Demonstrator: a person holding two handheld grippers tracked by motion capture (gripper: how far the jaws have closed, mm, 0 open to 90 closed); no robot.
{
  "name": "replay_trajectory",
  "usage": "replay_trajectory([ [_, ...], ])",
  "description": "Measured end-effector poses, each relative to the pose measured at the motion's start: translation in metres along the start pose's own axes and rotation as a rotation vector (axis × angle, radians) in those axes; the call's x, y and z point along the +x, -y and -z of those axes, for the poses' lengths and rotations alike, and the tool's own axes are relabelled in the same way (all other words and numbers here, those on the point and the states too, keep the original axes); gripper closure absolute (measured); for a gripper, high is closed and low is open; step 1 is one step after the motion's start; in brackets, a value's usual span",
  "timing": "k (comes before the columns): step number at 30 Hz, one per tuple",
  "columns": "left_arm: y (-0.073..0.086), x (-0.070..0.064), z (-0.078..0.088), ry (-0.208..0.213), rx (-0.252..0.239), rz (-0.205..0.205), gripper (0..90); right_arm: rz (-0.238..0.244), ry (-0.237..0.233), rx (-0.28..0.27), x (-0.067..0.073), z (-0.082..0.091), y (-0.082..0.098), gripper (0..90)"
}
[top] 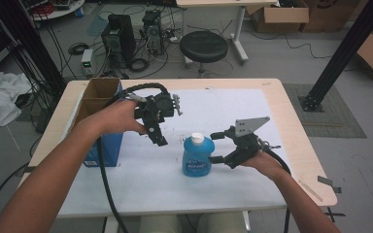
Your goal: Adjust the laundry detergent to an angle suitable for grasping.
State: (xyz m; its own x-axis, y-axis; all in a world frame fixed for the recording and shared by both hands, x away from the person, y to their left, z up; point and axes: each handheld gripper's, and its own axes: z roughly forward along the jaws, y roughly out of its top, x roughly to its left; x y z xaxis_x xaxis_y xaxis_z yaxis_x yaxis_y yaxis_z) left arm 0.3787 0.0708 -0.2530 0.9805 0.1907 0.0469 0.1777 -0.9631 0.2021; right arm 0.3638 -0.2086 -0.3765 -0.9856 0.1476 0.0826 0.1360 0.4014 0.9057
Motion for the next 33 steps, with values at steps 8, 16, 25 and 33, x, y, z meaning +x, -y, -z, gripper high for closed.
replay_trajectory([
  [8, -0.001, 0.0, 0.0, -0.001, -0.002, 0.001, 21.3, -0.01, 0.042, 0.028, -0.002, 0.021, -0.001, 14.8],
  [16, -0.001, 0.0, 0.0, -0.001, 0.0, 0.003, 21.3, -0.009, 0.099, 0.133, -0.011, 0.046, -0.009, 14.8],
  [25, -0.002, 0.001, -0.001, 0.001, 0.001, 0.003, 21.1, -0.077, 0.16, 0.292, -0.029, 0.079, -0.019, 14.9],
  [33, -0.004, 0.001, -0.001, 0.002, 0.0, 0.001, 21.1, -0.126, 0.201, 0.442, -0.047, 0.101, -0.036, 15.1],
])
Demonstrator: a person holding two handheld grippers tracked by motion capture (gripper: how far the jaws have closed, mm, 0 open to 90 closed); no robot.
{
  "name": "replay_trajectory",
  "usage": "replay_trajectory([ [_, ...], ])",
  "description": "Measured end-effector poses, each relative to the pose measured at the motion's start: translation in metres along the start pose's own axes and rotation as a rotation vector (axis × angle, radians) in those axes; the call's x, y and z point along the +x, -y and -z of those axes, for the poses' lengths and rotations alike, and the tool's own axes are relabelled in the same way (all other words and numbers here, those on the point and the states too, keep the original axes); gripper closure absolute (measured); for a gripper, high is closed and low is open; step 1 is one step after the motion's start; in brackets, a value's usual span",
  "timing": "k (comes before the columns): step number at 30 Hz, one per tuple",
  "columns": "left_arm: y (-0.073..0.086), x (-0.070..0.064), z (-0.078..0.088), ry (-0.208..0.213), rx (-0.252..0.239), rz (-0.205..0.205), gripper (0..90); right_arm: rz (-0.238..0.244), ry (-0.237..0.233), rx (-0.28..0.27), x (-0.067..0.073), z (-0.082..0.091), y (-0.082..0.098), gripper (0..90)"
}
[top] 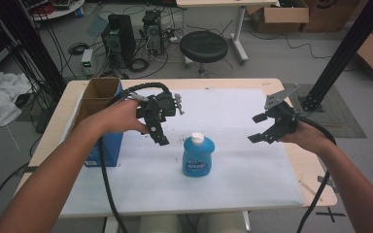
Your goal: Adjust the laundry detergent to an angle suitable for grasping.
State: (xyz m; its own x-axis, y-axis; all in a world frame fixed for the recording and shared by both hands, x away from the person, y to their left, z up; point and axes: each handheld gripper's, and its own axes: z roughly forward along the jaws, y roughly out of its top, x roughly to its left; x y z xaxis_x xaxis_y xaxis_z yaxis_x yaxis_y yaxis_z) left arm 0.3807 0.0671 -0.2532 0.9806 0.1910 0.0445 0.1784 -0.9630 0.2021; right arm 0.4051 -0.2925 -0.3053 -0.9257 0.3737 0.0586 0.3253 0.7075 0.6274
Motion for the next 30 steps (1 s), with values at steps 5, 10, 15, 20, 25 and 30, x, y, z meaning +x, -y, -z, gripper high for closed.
replay_trajectory([
  [5, -0.001, 0.0, -0.001, 0.001, 0.001, -0.002, 21.1, -0.02, 0.022, 0.076, -0.011, 0.008, -0.007, 15.2],
  [10, -0.001, 0.001, 0.0, 0.001, 0.004, -0.001, 21.1, -0.021, 0.041, 0.138, -0.021, 0.009, -0.012, 15.6],
  [15, -0.001, 0.001, 0.0, 0.003, 0.006, -0.001, 21.1, -0.02, 0.055, 0.187, -0.03, 0.007, -0.018, 15.8],
  [20, -0.002, 0.002, 0.0, 0.003, 0.009, -0.003, 21.2, 0.004, 0.063, 0.225, -0.037, 0.003, -0.026, 16.3],
  [25, -0.002, 0.002, 0.0, 0.003, 0.006, 0.0, 21.1, 0.015, 0.063, 0.243, -0.043, -0.001, -0.036, 16.0],
  [30, -0.001, 0.002, 0.0, 0.001, 0.009, -0.001, 21.1, 0.019, 0.069, 0.235, -0.044, -0.003, -0.042, 15.9],
])
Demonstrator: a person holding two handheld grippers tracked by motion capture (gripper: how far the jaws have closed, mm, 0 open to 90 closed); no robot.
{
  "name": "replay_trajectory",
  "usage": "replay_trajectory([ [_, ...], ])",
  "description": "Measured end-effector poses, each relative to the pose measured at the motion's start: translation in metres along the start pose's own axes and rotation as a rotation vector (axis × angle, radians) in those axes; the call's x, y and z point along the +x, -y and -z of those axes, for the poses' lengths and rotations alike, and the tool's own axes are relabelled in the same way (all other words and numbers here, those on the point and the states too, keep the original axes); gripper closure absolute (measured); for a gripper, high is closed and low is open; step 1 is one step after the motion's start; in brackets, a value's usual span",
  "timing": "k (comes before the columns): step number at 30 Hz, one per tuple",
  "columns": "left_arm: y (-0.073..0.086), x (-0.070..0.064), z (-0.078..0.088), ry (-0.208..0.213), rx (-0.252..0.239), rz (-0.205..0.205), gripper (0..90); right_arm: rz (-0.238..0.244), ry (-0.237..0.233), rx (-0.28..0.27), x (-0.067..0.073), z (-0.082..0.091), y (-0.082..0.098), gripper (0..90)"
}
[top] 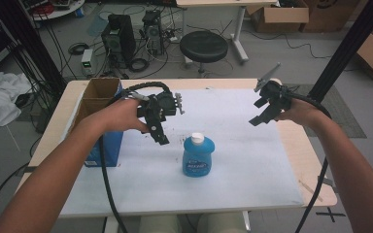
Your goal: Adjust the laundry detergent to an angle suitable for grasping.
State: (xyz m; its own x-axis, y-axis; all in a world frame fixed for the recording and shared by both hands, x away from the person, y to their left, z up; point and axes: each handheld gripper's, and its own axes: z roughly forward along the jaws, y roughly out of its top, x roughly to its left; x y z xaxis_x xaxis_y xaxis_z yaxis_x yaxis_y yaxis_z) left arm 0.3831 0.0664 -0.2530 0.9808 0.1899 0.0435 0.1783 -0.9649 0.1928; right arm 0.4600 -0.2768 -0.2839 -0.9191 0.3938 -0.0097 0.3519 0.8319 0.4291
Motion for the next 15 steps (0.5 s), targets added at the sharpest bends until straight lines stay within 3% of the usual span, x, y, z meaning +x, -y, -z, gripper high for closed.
replay_trajectory([
  [15, -0.0032, -0.0006, 0.002, -0.002, -0.006, -0.002, 21.1, 0.004, -0.002, -0.006, 0.0019, 0.0018, 0.0004, 15.6],
])
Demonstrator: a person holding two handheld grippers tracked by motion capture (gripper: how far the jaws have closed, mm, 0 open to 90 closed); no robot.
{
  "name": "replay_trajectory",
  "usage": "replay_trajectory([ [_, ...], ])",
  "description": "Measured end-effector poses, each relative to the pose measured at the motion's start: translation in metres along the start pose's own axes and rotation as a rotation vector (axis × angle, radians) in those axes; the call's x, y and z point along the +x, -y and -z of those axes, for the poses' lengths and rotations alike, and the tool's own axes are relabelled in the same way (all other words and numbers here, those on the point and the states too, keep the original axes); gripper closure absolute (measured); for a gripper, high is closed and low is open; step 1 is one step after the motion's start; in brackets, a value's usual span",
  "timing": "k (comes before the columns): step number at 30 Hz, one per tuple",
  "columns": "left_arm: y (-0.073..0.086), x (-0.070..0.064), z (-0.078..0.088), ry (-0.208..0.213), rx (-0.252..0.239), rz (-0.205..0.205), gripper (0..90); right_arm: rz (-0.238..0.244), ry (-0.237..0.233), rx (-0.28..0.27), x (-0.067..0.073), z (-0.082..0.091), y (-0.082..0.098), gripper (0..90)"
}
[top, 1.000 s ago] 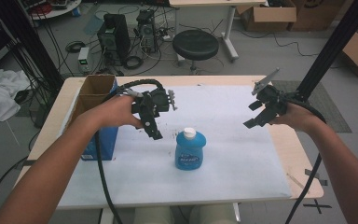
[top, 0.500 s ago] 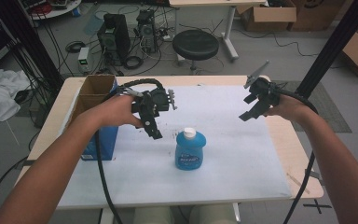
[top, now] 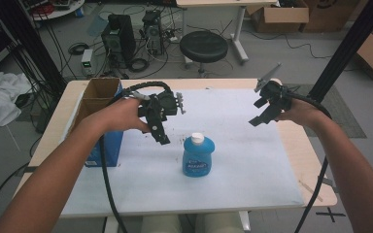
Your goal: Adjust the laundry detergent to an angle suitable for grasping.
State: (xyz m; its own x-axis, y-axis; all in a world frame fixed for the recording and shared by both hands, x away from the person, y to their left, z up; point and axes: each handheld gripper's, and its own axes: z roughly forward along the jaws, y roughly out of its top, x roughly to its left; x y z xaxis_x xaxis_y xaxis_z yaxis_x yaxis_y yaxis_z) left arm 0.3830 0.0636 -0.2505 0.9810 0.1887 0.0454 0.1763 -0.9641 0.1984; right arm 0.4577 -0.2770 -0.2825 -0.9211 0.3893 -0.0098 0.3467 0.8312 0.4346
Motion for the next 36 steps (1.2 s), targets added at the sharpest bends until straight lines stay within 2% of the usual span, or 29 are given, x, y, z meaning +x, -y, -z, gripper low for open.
replay_trajectory([
  [13, -0.0057, 0.0004, -0.0004, 0.002, 0.001, -0.009, 21.1, 0.014, 0.002, -0.006, 0.0024, 0.0064, -0.0009, 15.6],
  [36, -0.0028, -0.003, 0.0019, -0.006, 0.0, -0.004, 21.1, 0.015, -0.001, -0.004, 0.0027, 0.0031, -0.0016, 15.6],
])
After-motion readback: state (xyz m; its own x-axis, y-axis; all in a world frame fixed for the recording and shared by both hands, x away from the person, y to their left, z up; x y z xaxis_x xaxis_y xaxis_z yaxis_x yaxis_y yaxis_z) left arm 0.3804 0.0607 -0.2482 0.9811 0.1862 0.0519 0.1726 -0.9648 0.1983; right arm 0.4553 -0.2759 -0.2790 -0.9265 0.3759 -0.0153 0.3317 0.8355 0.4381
